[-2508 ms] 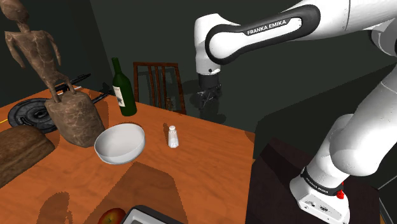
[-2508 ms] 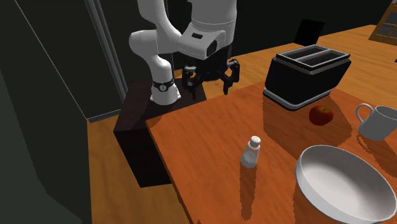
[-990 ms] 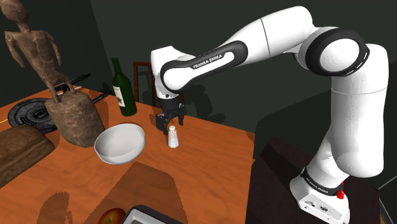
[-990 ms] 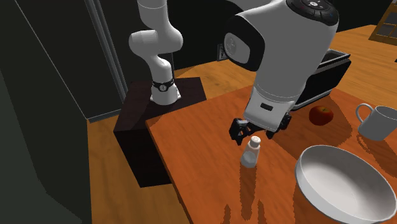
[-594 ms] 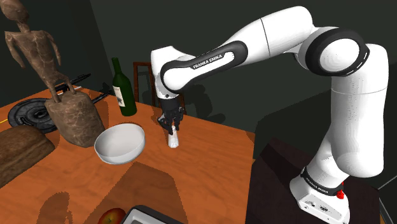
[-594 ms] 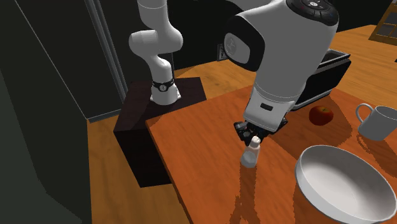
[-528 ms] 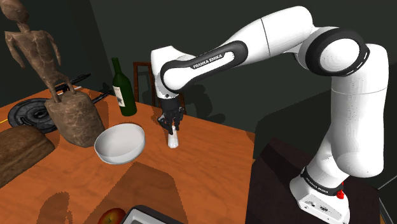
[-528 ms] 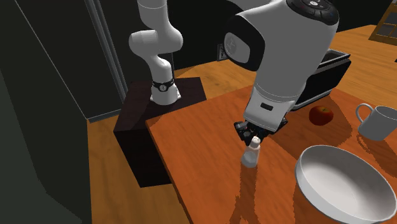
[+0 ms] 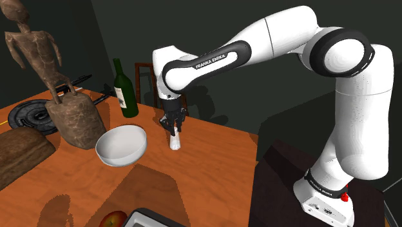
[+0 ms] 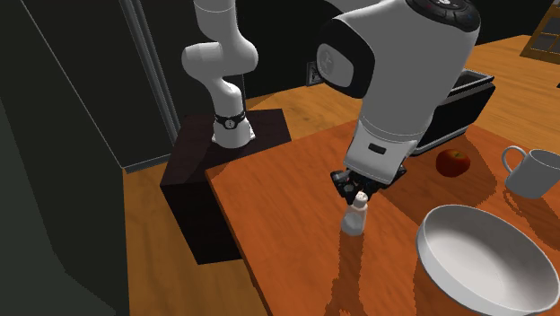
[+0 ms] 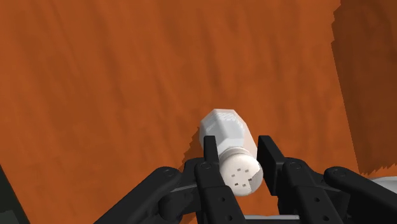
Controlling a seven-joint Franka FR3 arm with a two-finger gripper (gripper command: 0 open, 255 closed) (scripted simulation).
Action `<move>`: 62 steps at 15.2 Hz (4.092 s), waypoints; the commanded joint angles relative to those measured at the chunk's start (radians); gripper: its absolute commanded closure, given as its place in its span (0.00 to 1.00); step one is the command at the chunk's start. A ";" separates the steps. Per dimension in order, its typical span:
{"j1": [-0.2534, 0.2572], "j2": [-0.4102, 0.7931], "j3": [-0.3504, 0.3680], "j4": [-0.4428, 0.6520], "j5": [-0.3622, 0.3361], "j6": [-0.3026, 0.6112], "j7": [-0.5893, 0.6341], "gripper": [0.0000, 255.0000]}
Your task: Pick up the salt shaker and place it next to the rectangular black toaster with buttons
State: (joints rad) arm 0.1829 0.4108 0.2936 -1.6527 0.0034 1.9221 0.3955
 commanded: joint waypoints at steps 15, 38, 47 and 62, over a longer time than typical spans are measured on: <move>-0.002 -0.050 0.007 0.137 0.012 -0.187 0.008 1.00; 0.023 -0.008 0.013 0.509 0.002 -0.517 0.039 1.00; 0.060 0.086 0.014 0.785 -0.023 -0.698 0.059 1.00; 0.077 -0.277 0.074 0.314 0.089 -0.564 0.184 1.00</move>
State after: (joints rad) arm 0.2561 0.1699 0.3619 -1.2980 0.0800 1.3502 0.5652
